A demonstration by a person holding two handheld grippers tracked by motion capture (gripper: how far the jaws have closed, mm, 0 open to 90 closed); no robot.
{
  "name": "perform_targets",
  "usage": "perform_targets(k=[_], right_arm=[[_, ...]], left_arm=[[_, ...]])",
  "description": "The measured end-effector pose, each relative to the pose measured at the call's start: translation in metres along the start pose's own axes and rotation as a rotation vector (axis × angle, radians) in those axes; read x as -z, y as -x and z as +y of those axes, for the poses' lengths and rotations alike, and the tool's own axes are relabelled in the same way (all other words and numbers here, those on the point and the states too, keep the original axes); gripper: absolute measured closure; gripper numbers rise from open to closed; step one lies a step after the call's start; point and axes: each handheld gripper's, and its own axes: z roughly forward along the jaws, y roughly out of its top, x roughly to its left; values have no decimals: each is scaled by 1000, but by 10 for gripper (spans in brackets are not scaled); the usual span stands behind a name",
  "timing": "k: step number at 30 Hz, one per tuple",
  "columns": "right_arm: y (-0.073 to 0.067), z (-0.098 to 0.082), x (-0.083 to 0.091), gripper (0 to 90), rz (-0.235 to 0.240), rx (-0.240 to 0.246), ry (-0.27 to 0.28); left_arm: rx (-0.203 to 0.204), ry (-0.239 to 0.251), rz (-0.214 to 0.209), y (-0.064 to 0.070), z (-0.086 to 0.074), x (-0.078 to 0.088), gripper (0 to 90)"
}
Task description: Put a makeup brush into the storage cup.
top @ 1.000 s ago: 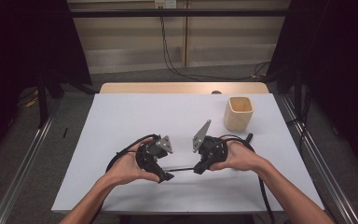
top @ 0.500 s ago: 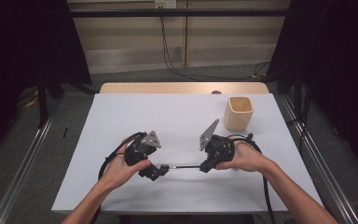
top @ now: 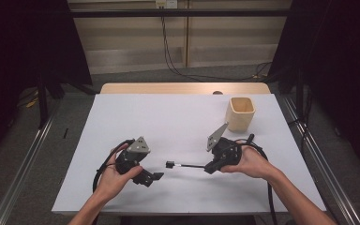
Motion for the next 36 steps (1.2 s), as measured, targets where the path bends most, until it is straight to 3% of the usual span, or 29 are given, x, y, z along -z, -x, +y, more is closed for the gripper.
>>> perform_targets(k=[6, 12, 20, 36], right_arm=[[-1, -9, 2, 859, -12, -34, 41], [-2, -20, 1, 859, -29, -80, 112], [-4, -31, -4, 859, -46, -129, 206], [-11, -35, -11, 859, -77, -146, 395]], left_arm=[[34, -5, 40, -2, -12, 5, 37], [80, 14, 42, -8, -23, 7, 36], [86, 46, 52, -6, -25, 14, 38], [101, 74, 75, -8, -27, 16, 37]])
